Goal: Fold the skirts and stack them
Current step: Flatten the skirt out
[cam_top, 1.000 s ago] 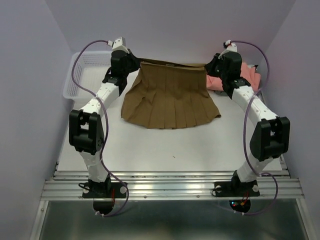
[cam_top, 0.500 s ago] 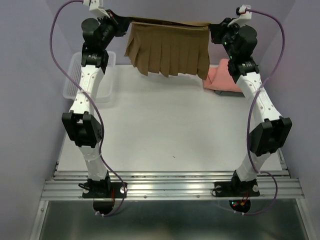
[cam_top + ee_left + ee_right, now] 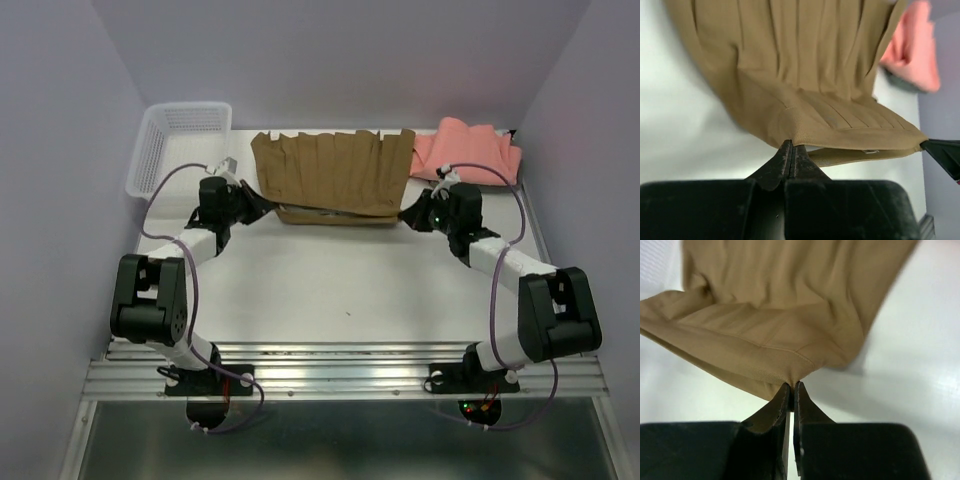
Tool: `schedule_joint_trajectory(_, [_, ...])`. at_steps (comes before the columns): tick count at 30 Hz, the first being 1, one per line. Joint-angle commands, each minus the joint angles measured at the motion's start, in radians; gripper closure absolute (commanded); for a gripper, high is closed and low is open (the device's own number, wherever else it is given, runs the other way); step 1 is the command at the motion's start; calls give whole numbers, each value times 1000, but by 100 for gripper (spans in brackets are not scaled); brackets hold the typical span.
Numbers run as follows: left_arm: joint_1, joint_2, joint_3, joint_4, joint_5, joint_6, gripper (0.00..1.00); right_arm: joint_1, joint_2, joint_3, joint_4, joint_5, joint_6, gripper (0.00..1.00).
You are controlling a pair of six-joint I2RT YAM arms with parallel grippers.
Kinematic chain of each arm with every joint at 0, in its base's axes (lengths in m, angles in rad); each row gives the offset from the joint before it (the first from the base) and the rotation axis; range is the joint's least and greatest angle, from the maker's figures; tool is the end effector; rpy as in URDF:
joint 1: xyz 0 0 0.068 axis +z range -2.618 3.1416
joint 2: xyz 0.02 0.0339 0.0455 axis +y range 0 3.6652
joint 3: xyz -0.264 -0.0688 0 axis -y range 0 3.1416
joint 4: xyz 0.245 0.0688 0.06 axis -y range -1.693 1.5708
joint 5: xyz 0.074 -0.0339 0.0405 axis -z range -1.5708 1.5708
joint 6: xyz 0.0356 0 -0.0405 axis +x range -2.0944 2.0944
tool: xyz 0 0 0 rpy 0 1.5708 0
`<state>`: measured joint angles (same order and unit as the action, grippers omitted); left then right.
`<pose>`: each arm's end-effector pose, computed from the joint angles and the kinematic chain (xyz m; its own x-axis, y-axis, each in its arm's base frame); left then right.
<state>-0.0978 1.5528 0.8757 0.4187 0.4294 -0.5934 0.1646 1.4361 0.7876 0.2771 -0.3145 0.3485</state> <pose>0.3435 -0.0486 0.2435 -0.4845 -0.4633 -0.7420 0.2635 0.7315 -0.6288 0.3105 0.0627 0.2358 -0.4868 0.2483 -0.8375 -0.2915 0.8576 0.4237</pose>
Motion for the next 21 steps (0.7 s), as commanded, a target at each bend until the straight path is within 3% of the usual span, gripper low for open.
schedule_joint_trajectory(1, [-2, -69, -151, 130, -71, -13, 100, -50, -78, -73, -1, 87, 32, 99])
schedule_joint_trajectory(5, [-49, -71, -270, 132, -52, -32, 100, -50, -112, -131, -154, 104, 90, 99])
schedule_joint_trajectory(11, [-172, -112, -377, 120, -90, -74, 100, -50, -187, -251, -251, 97, 184, 98])
schedule_joint_trajectory(17, [-206, -239, -455, 25, -128, -111, 100, -50, -267, -229, -533, 392, 276, 92])
schedule_joint_trajectory(21, [-266, -358, -484, -151, -173, -140, 100, -50, -304, -223, -637, 442, 342, 92])
